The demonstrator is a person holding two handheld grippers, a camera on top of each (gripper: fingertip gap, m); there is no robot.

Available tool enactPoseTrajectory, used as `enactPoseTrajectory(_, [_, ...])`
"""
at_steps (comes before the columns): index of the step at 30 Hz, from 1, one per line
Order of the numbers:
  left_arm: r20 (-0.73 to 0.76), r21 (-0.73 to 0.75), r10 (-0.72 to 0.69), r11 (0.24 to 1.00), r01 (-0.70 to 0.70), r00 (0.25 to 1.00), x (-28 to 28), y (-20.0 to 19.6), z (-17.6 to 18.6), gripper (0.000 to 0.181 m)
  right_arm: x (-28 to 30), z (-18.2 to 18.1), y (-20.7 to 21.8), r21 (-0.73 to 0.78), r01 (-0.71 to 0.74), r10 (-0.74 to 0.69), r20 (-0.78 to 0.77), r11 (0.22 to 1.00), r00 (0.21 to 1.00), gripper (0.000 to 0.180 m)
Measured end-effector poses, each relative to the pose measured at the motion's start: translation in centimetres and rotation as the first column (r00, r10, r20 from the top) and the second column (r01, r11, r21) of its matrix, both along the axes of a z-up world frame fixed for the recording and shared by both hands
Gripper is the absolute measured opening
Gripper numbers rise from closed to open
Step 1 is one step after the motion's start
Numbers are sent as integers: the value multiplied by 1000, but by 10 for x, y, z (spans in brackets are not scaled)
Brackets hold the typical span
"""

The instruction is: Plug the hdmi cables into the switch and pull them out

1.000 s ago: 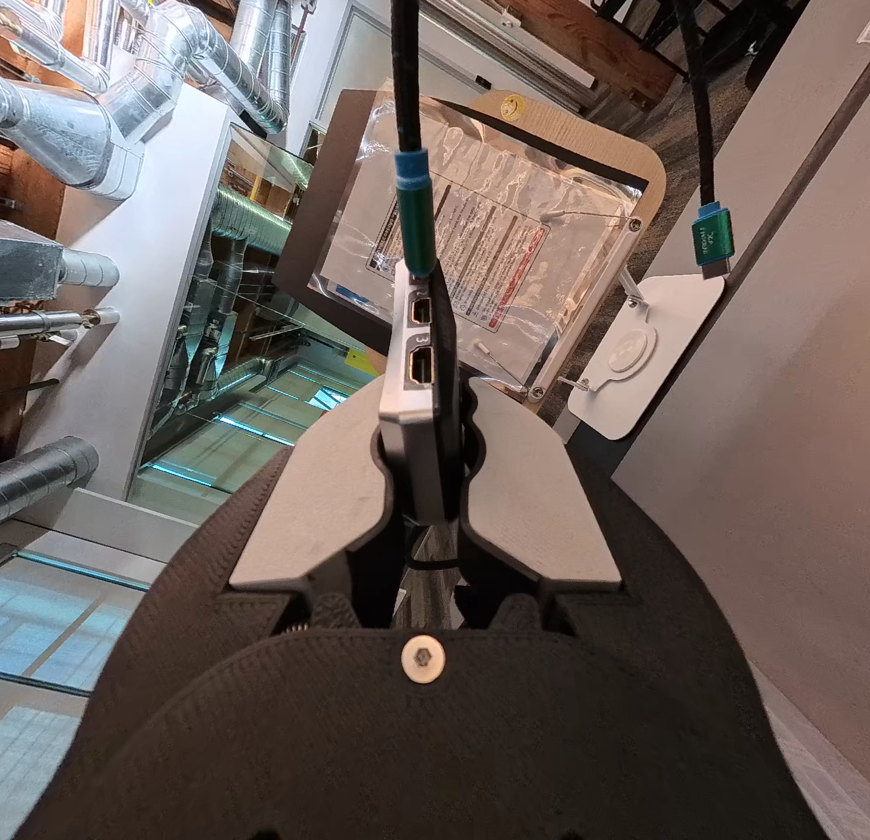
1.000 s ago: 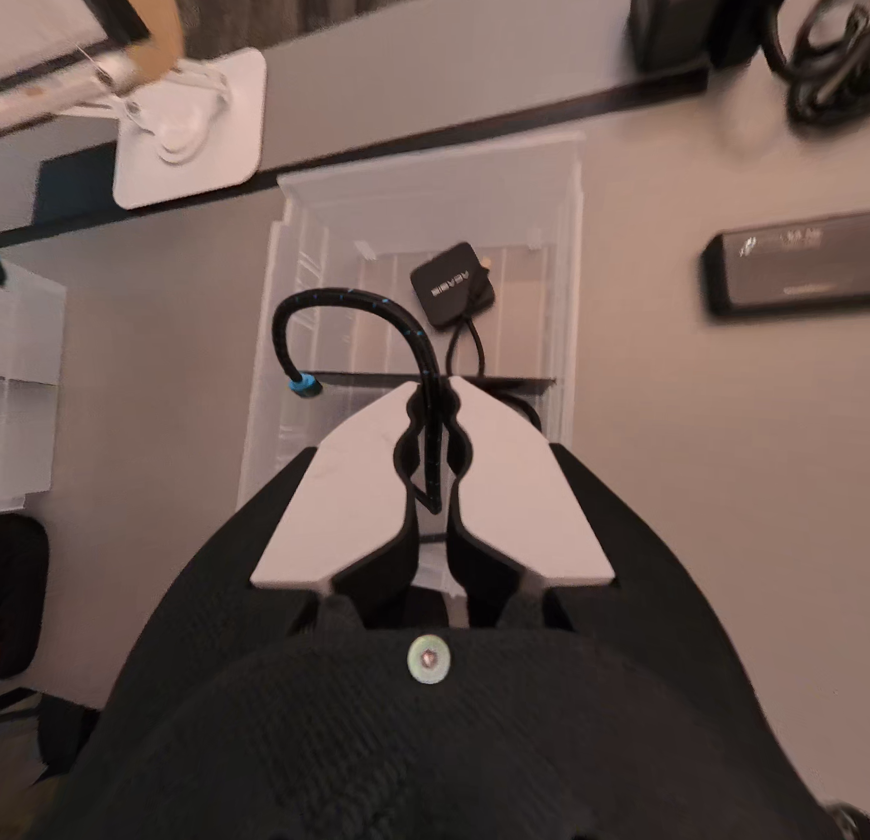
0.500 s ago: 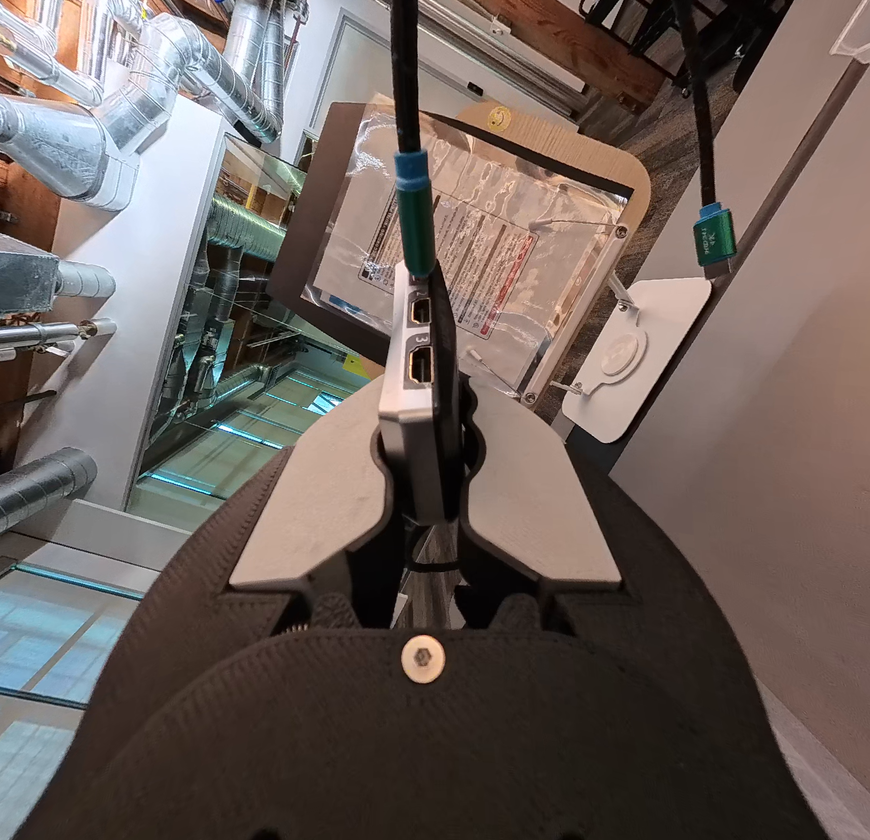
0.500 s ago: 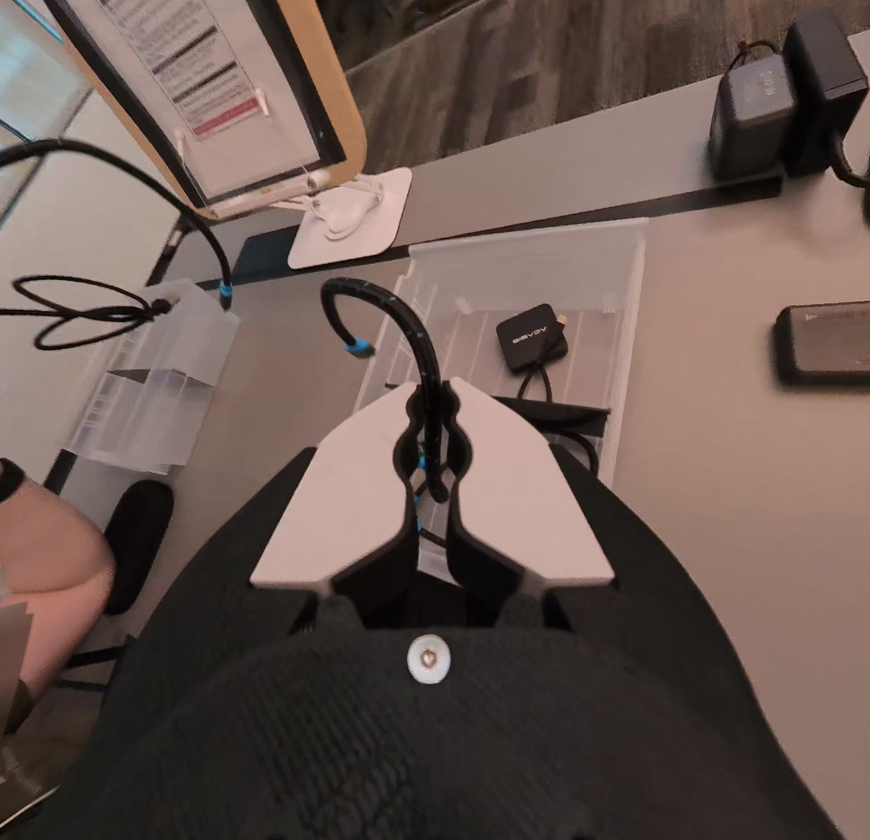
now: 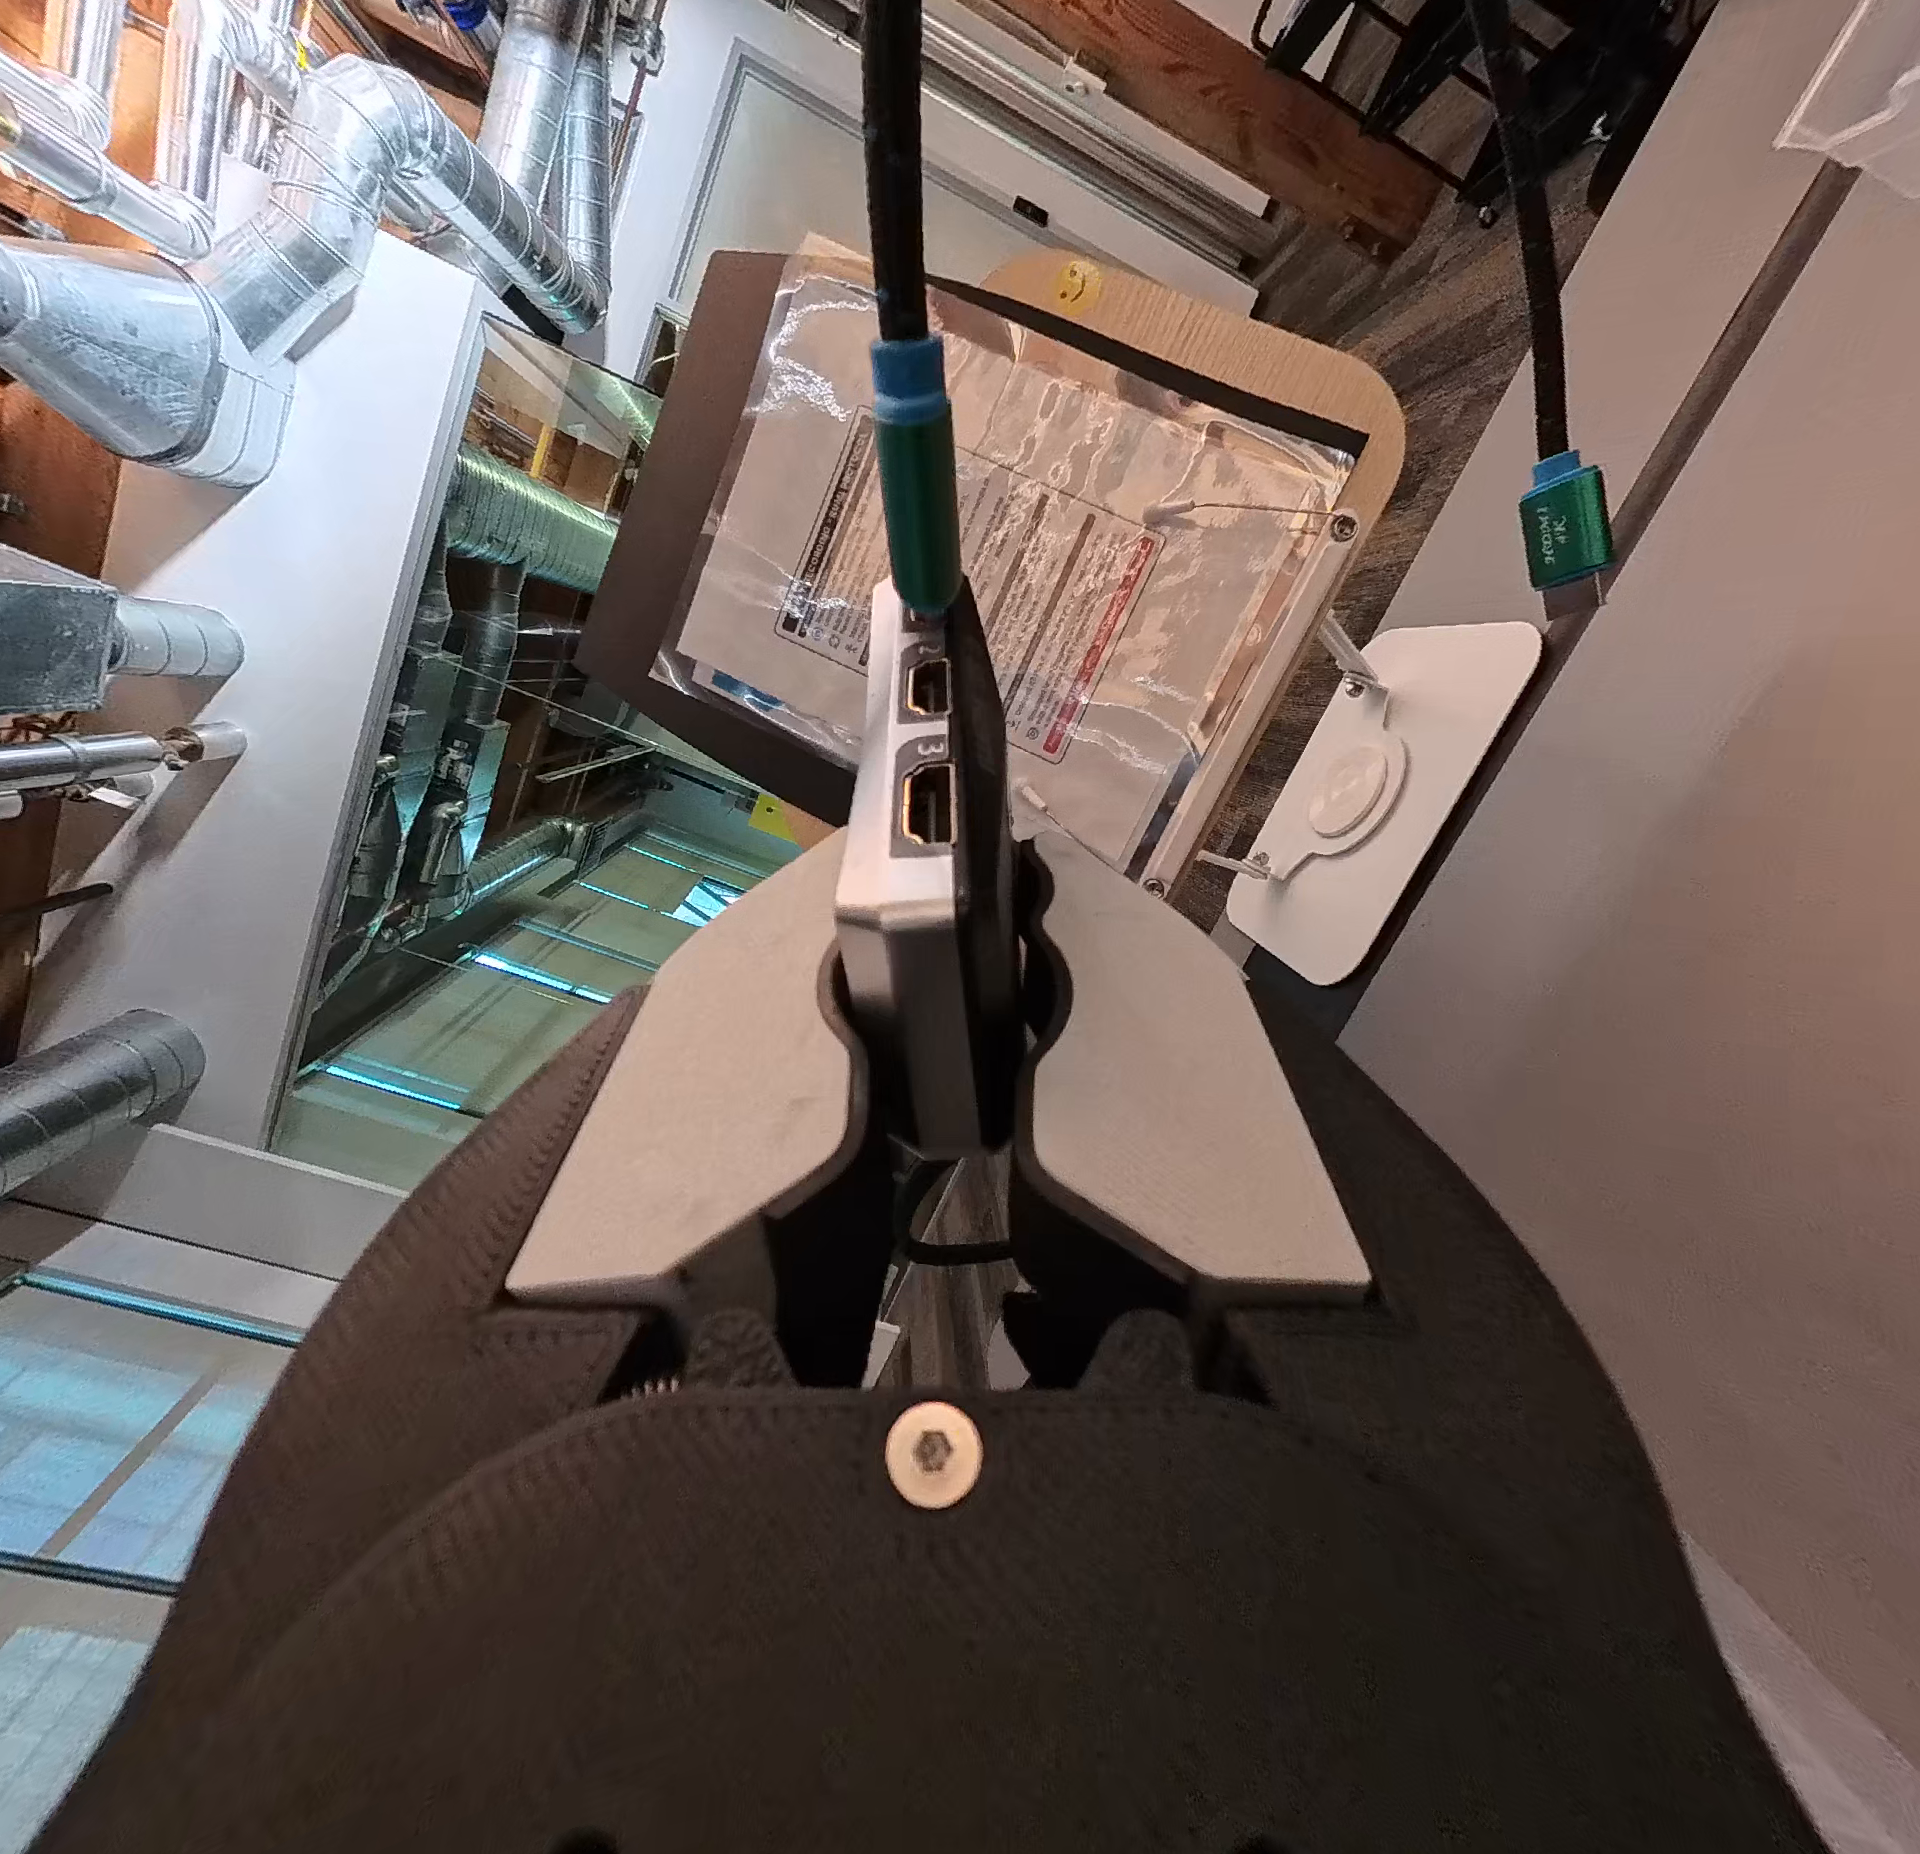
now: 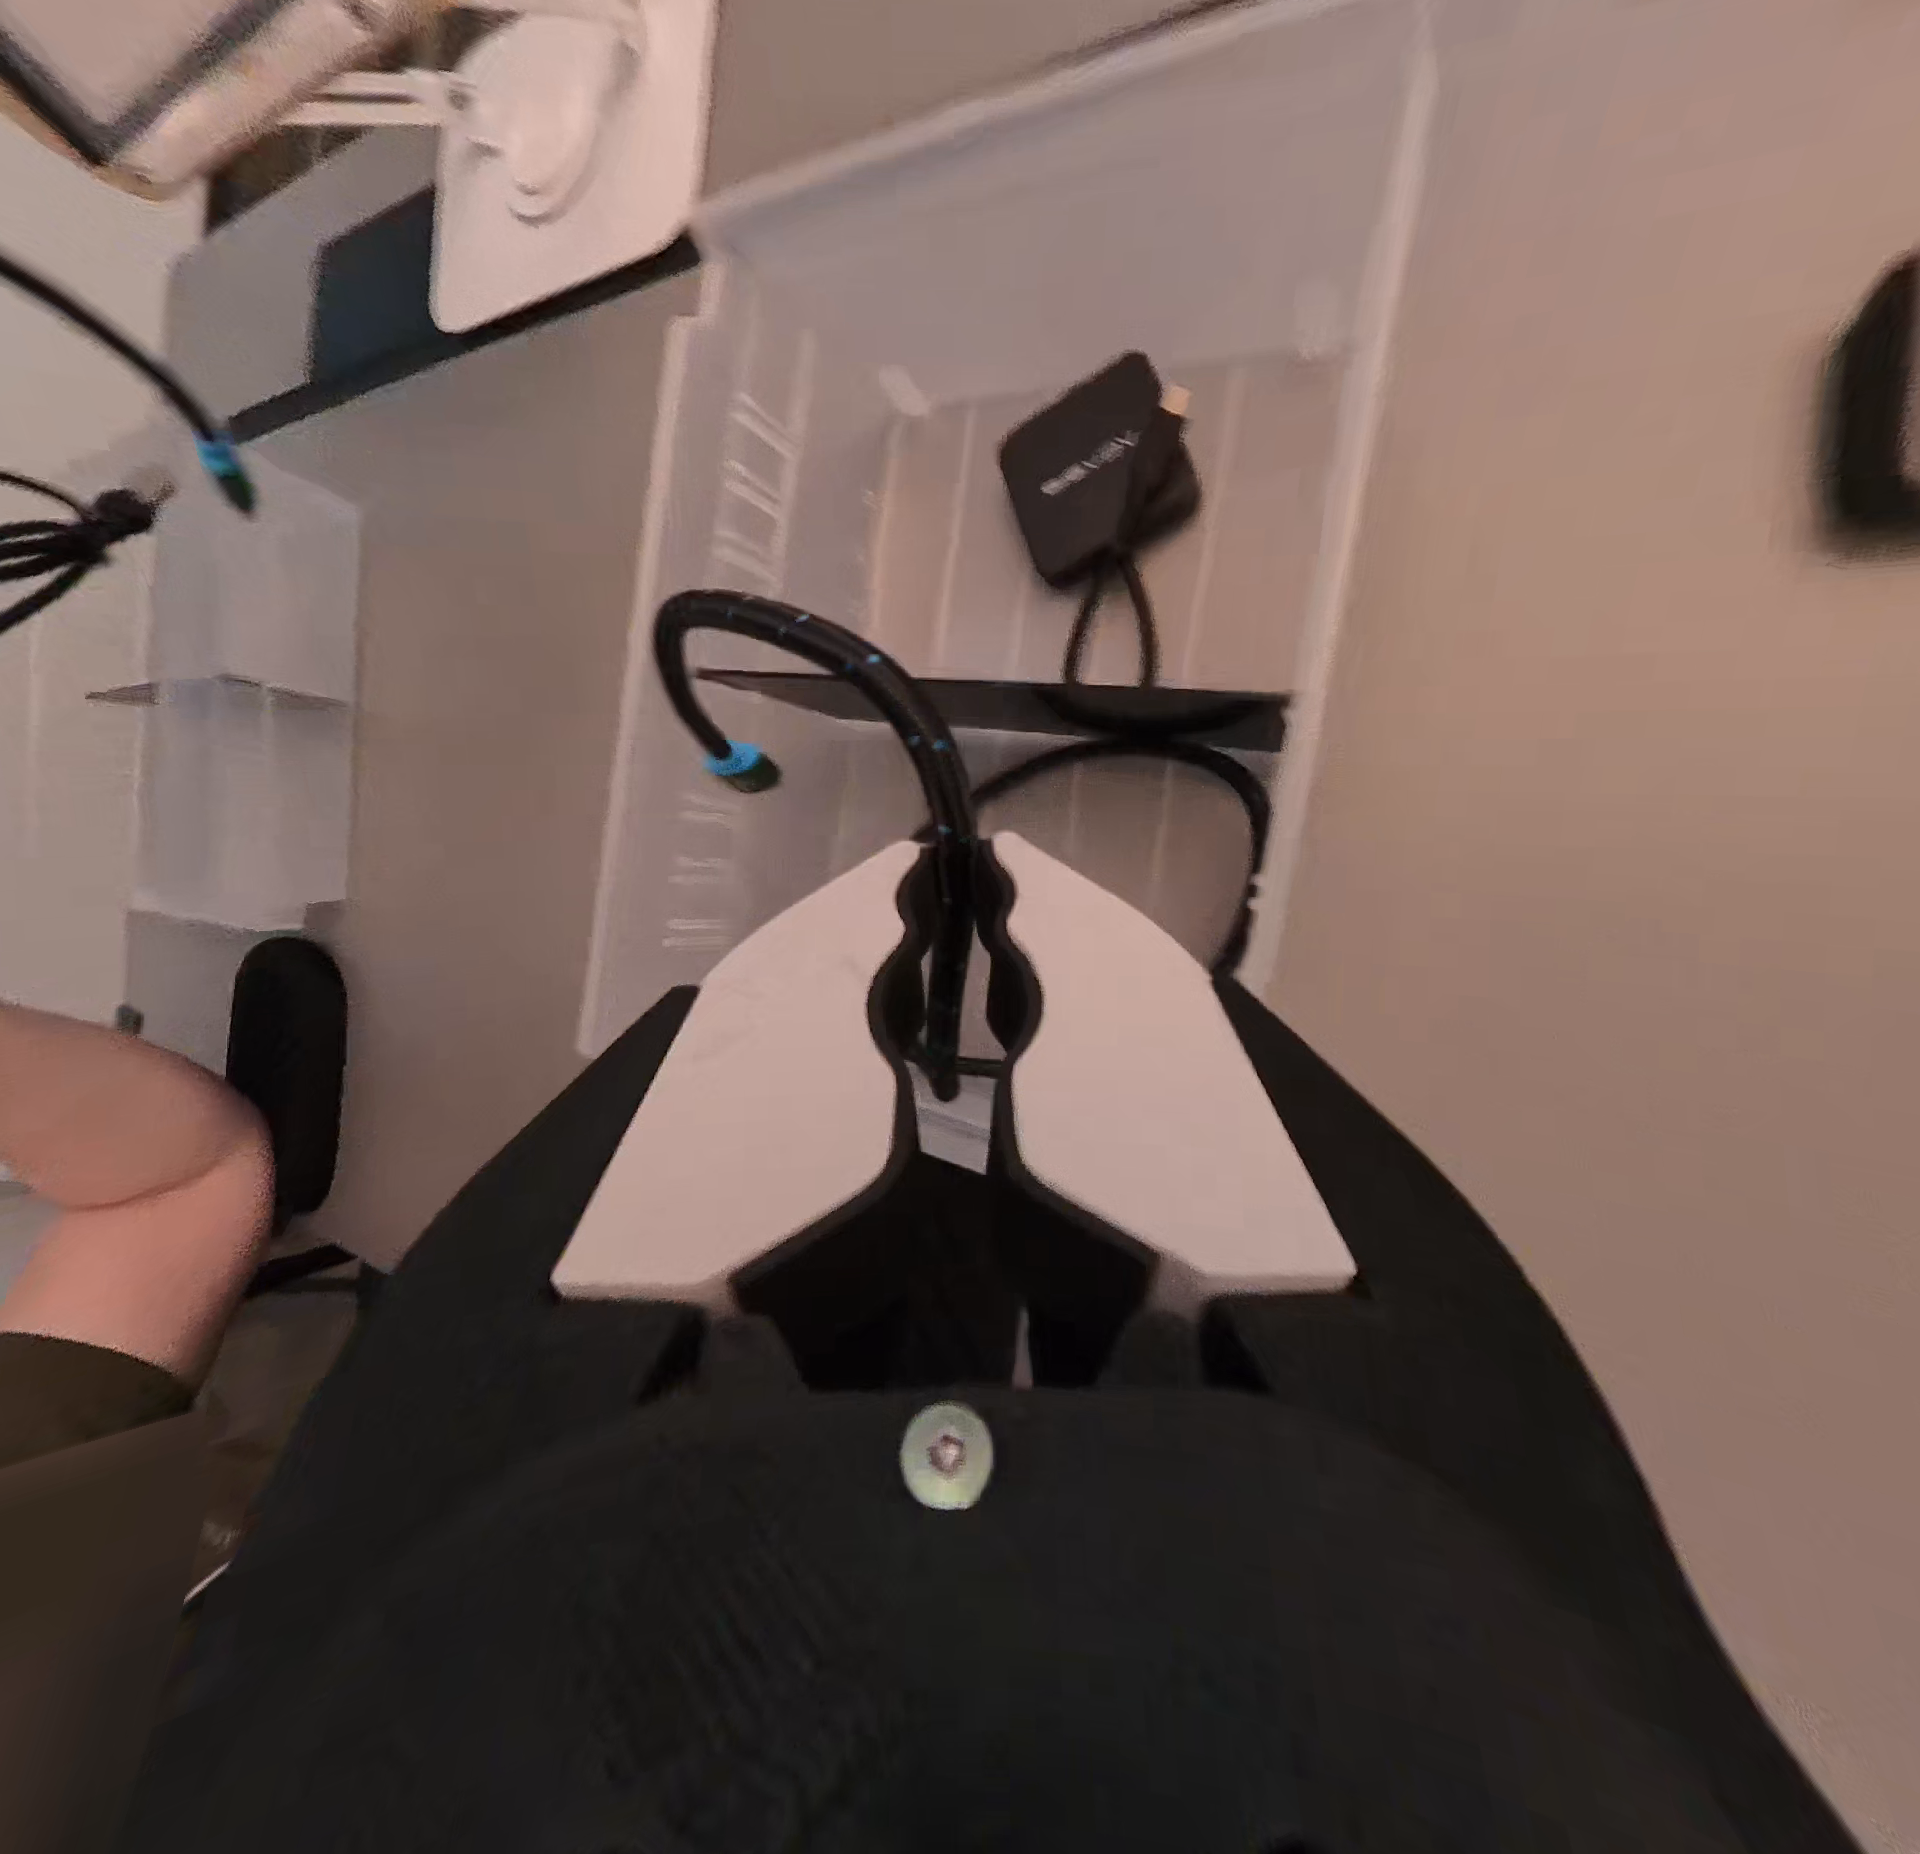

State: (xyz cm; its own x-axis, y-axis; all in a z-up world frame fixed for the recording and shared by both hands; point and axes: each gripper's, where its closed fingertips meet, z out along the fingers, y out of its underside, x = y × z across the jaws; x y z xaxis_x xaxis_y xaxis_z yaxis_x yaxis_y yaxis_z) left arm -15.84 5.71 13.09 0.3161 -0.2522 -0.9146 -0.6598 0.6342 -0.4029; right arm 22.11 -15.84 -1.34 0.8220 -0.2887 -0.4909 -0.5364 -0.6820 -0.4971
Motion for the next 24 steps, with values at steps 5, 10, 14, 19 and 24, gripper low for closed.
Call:
enactPoseTrajectory(5, [-4,0,-3,1000,3,1000,2,0,-2,22,20,-50,-23,-235,-41,51,34,971,998,7])
enactPoseTrajectory(10, [-18,-1,-4,1000,4,1000,6,-1,-5,22,16,-59,-20,-311,-142,194,145,940,970,9])
enactPoseTrajectory(14, [-22,-2,-7,1000,7,1000,7,-2,-6,22,18,-56,-27,-403,-106,216,237,909,947,13])
enactPoseTrajectory(19, [-16,-3,-8,1000,8,1000,6,-3,-5,22,42,-18,-26,-334,54,120,479,941,869,31])
enactPoseTrajectory(24, [-13,-3,-11,1000,11,1000,6,-3,-4,22,45,15,16,-144,-128,193,723,981,663,29])
